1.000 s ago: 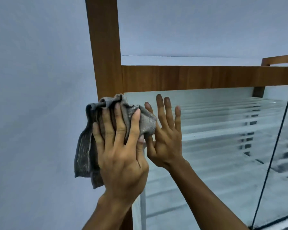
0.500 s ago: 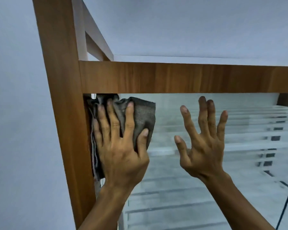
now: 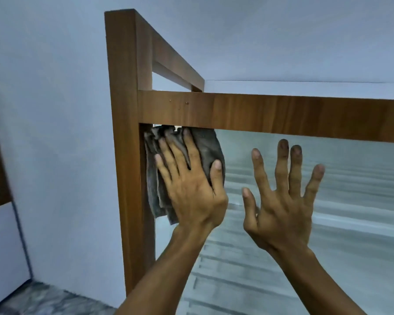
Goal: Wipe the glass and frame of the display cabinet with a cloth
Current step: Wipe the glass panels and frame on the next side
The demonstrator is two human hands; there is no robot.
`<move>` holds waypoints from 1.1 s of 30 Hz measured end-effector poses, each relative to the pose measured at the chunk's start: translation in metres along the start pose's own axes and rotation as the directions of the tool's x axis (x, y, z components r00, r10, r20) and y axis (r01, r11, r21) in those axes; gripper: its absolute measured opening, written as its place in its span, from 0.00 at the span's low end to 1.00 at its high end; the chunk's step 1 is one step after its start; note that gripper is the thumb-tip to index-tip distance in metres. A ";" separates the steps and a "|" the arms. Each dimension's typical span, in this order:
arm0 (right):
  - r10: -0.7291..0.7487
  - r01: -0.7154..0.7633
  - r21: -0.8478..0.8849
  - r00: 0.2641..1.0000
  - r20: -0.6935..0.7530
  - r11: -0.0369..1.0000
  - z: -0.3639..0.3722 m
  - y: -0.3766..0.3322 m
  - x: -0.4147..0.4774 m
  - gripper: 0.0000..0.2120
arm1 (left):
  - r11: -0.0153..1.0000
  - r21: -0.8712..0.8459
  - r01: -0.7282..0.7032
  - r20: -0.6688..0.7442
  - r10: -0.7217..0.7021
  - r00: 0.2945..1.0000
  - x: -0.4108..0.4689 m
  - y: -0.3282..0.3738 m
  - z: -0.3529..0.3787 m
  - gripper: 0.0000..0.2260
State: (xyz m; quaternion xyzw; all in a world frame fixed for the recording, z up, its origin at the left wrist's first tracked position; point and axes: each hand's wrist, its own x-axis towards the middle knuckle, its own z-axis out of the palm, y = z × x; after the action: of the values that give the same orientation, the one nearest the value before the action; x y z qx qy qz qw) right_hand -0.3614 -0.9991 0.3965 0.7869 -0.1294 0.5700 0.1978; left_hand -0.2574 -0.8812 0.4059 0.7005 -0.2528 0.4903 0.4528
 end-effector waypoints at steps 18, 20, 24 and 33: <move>-0.019 0.019 0.049 1.000 0.002 0.999 -0.002 0.002 -0.001 0.33 | 0.992 0.073 0.099 -0.042 -0.096 0.994 0.000 -0.004 0.003 0.33; -0.026 0.026 0.057 1.000 -0.004 0.998 -0.002 0.001 -0.001 0.33 | 0.990 0.079 0.117 -0.038 -0.114 0.993 -0.003 0.019 0.010 0.33; -0.068 0.073 0.170 0.997 -0.036 0.983 -0.008 0.008 -0.001 0.34 | 0.945 0.109 -0.309 0.082 0.301 0.950 -0.009 0.013 0.008 0.34; -0.065 0.068 0.051 0.996 -0.056 0.996 -0.019 0.074 -0.020 0.32 | 0.993 0.079 -0.088 0.031 0.085 0.996 -0.017 0.058 0.023 0.33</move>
State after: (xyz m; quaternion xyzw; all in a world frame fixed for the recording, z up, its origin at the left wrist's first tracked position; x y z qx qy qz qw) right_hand -0.4158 -1.0562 0.3947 0.7800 -0.0826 0.5875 0.1990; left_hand -0.2999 -0.9299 0.4102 0.7132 -0.2691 0.5095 0.3991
